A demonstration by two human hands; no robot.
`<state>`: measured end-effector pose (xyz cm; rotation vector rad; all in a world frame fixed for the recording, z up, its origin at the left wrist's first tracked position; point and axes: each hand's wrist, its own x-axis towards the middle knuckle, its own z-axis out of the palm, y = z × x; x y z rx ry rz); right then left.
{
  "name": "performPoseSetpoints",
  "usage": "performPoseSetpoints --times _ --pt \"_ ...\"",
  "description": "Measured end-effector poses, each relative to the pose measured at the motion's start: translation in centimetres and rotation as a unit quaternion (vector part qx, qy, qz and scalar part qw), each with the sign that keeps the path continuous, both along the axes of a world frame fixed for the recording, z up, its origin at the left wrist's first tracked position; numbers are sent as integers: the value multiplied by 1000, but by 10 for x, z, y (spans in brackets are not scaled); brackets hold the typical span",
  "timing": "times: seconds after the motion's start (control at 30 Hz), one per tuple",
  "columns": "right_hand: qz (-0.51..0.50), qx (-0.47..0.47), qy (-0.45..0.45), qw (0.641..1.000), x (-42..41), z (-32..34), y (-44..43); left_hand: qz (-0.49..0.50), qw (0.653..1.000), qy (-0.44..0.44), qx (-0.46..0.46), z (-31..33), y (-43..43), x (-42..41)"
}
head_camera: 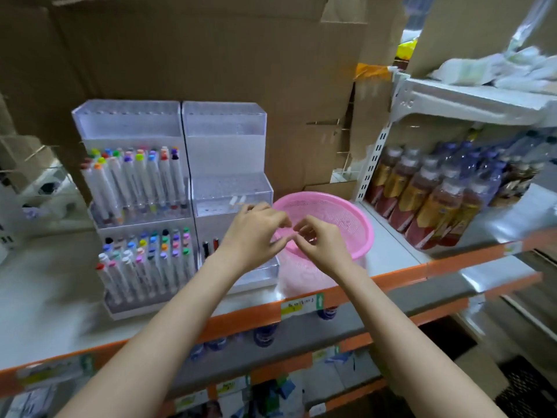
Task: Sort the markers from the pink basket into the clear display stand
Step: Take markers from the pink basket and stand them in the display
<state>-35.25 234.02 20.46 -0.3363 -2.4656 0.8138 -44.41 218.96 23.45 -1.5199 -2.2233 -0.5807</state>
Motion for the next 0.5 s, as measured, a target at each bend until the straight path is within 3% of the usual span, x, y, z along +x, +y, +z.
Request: performPoseSetpoints --times 0.13,0.27,0.5 --pt "-6 39 -45 998 1 -7 48 -4 999 6 -42 -13 51 -2" --pt "-8 103 -151 983 -9 -17 93 25 993 -6 -118 -30 99 -8" --pt "19 127 -276 953 -41 -35 138 133 954 -89 -255 -64 145 -26"
